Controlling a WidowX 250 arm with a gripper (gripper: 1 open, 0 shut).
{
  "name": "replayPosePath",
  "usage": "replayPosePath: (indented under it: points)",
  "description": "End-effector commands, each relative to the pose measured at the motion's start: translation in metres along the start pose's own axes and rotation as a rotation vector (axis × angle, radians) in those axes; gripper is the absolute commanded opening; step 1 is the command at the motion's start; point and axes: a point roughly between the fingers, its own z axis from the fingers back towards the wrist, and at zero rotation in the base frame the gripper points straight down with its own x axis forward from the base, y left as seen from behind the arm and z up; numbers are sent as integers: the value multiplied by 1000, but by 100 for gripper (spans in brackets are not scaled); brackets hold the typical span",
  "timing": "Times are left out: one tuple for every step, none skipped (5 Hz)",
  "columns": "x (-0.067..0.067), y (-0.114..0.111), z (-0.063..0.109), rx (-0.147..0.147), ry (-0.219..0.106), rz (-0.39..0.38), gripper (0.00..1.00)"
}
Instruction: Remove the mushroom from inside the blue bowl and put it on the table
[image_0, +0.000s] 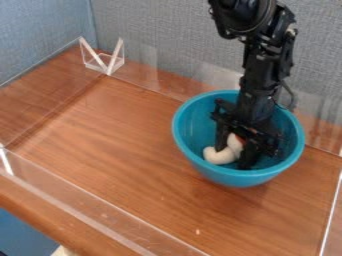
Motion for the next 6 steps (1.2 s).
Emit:
replayPosePath:
  points:
    - [-7, 8, -3, -6, -11, 38, 0]
    - [-14, 11, -6, -14, -12, 79, 0]
    - [-13, 11, 1, -15, -10, 72, 0]
    - [-10, 10, 8, -14, -8, 65, 0]
    - [-9, 13, 9, -15, -6, 64, 0]
    - [-8, 16, 11, -16, -5, 62, 0]
